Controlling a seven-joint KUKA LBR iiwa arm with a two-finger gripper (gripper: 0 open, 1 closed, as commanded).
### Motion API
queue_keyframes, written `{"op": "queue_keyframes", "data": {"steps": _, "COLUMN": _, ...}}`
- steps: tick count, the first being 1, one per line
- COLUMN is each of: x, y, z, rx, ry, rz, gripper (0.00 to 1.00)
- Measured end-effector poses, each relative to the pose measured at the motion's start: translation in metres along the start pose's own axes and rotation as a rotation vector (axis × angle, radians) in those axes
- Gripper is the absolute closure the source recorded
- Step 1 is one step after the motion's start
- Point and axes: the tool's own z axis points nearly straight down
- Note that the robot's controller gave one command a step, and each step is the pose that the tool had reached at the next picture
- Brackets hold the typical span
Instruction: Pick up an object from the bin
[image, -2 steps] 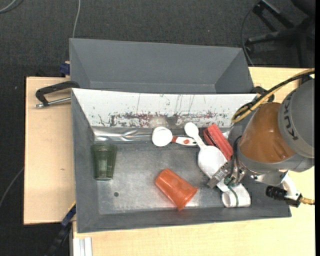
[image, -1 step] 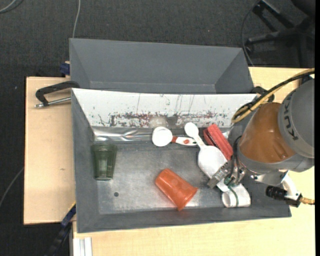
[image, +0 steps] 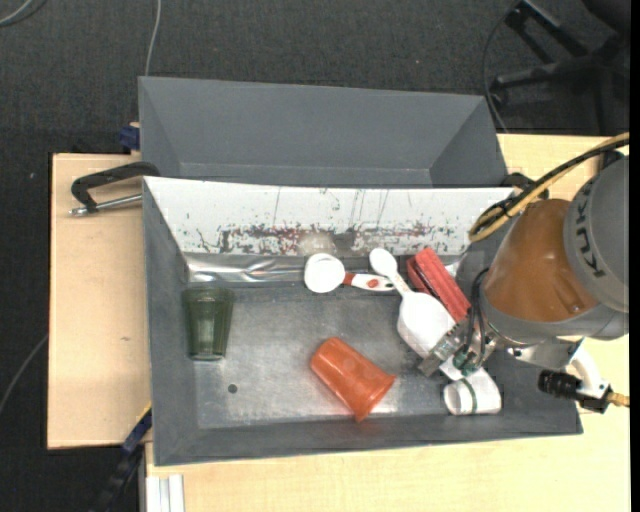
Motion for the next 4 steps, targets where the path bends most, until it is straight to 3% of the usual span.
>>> {"op": "queue_keyframes", "data": {"steps": 1, "x": -0.002, "y": 0.002, "z": -0.037, "rx": -0.006, "ry": -0.006, "rz": -0.002, "gripper": 1.00}}
{"op": "queue_keyframes", "data": {"steps": 3, "x": 0.000, "y": 0.001, "z": -0.031, "rx": -0.001, "ry": 0.000, "rz": -0.002, "gripper": 1.00}}
{"op": "queue_keyframes", "data": {"steps": 4, "x": -0.001, "y": 0.002, "z": -0.071, "rx": -0.005, "ry": -0.004, "rz": -0.003, "gripper": 1.00}}
